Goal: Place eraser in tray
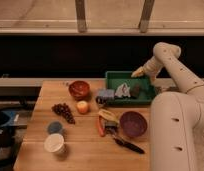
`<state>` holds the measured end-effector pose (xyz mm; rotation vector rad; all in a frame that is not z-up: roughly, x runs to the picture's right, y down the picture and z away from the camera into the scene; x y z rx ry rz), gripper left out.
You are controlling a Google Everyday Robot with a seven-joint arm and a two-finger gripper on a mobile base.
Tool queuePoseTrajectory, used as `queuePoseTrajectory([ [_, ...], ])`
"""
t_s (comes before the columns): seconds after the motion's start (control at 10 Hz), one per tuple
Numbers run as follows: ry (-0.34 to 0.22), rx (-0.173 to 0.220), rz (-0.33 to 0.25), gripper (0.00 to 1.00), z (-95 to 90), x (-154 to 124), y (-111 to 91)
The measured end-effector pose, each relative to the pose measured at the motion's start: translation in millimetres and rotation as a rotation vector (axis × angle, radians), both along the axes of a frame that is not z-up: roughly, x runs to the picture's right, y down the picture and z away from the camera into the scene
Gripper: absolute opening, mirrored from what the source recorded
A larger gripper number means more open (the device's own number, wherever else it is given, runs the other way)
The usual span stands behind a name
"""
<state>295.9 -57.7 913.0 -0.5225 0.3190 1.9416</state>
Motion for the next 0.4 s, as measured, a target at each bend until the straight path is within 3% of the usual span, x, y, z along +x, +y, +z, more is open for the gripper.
queuePoseTrajectory([
  [0.4,0.001,0.001,0.000,0.80,-0.3,0.4,-0.5],
])
